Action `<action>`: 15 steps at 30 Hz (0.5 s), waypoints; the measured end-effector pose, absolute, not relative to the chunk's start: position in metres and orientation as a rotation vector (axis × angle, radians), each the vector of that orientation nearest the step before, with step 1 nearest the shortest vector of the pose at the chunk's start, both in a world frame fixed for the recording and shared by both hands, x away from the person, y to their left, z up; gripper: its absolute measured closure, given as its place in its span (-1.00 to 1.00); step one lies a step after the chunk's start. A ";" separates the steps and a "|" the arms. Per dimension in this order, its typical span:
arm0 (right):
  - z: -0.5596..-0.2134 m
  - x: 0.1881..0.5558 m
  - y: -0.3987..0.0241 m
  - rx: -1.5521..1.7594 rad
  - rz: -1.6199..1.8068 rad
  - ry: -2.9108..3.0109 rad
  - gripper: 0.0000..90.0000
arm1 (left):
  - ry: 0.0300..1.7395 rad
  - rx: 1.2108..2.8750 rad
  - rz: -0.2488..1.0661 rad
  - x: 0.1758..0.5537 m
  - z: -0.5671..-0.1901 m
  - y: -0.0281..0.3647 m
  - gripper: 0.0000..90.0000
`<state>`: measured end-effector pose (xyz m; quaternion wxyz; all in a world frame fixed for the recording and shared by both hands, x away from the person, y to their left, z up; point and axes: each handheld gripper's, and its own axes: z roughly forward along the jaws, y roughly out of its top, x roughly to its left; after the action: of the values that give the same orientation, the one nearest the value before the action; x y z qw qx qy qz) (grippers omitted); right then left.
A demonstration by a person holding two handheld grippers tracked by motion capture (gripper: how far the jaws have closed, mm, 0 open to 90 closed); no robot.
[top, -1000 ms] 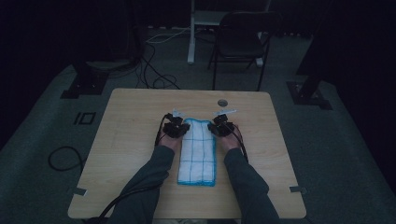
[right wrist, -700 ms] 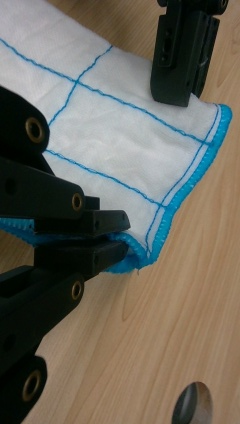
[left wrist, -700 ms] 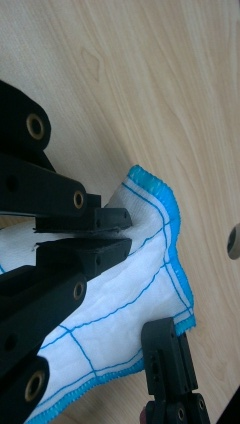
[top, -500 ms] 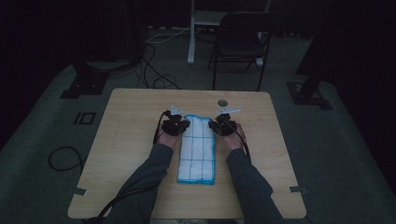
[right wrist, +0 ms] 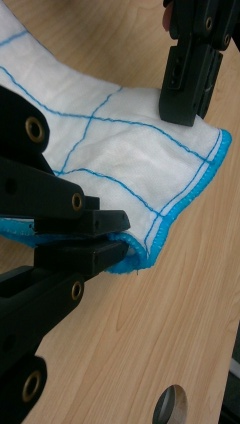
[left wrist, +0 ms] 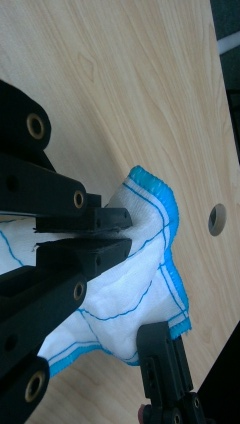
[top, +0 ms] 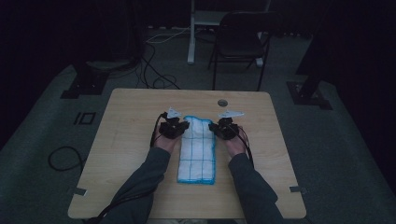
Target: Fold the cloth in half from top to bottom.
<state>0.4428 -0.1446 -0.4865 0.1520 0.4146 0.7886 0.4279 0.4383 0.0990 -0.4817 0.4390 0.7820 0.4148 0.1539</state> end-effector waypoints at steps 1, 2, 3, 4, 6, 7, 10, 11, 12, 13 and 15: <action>-0.486 0.441 -0.145 1.182 1.229 2.263 0.93 | 1.028 1.945 0.382 0.437 -0.481 0.099 0.91; -0.485 0.440 -0.145 1.178 1.232 2.264 0.93 | 1.026 1.943 0.383 0.436 -0.480 0.100 0.91; -0.484 0.439 -0.145 1.174 1.236 2.261 0.93 | 1.025 1.938 0.383 0.434 -0.479 0.100 0.91; -0.483 0.437 -0.145 1.166 1.240 2.259 0.93 | 1.020 1.937 0.386 0.433 -0.478 0.100 0.91; -0.479 0.435 -0.146 1.158 1.251 2.252 0.93 | 1.014 1.929 0.383 0.431 -0.475 0.102 0.91; -0.477 0.434 -0.146 1.151 1.254 2.251 0.93 | 1.013 1.924 0.382 0.430 -0.473 0.102 0.91; -0.473 0.431 -0.146 1.138 1.262 2.248 0.93 | 1.001 1.919 0.382 0.426 -0.470 0.103 0.91; -0.472 0.430 -0.146 1.132 1.264 2.249 0.93 | 1.001 1.917 0.382 0.424 -0.470 0.104 0.91; -0.472 0.429 -0.146 1.131 1.265 2.250 0.93 | 0.995 1.915 0.381 0.422 -0.469 0.104 0.91; -0.471 0.428 -0.146 1.125 1.267 2.252 0.93 | 0.994 1.918 0.379 0.421 -0.469 0.105 0.91; -0.472 0.425 -0.146 1.124 1.270 2.253 0.93 | 0.987 1.917 0.379 0.417 -0.470 0.105 0.91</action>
<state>0.4246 -0.1460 -0.4718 0.1603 0.3933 0.7886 0.4446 0.4169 0.1053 -0.4697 0.4582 0.7783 0.4007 0.1540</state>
